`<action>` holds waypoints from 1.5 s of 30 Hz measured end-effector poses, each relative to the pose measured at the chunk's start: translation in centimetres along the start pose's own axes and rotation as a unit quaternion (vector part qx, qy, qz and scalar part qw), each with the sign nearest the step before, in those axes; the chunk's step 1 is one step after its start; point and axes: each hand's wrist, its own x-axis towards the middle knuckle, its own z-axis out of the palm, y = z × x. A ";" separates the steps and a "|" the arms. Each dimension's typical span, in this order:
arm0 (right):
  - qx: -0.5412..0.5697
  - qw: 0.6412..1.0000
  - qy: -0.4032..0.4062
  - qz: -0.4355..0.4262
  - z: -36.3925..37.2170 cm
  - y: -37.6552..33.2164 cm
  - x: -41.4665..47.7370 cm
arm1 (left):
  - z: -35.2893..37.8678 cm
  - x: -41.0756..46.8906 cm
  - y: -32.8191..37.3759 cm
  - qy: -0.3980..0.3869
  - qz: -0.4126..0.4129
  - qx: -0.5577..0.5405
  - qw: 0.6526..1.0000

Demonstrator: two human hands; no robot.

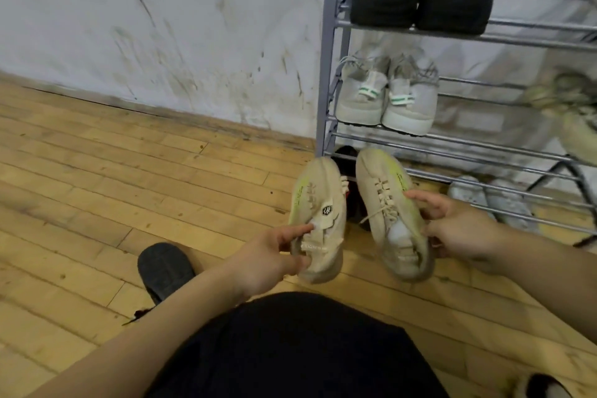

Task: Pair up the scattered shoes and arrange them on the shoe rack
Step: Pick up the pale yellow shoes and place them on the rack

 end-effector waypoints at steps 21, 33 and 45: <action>0.101 0.992 0.079 -0.011 -5.4 3.2 7.3 | 8.4 5.8 -0.1 0.039 0.015 0.084 0.996; 0.123 0.985 0.096 -0.066 -4.5 0.0 11.2 | 3.1 18.5 7.7 0.126 0.053 0.160 0.978; -0.174 0.971 0.130 -0.102 -1.4 -0.4 13.2 | 4.0 21.2 3.3 0.207 0.070 0.228 0.949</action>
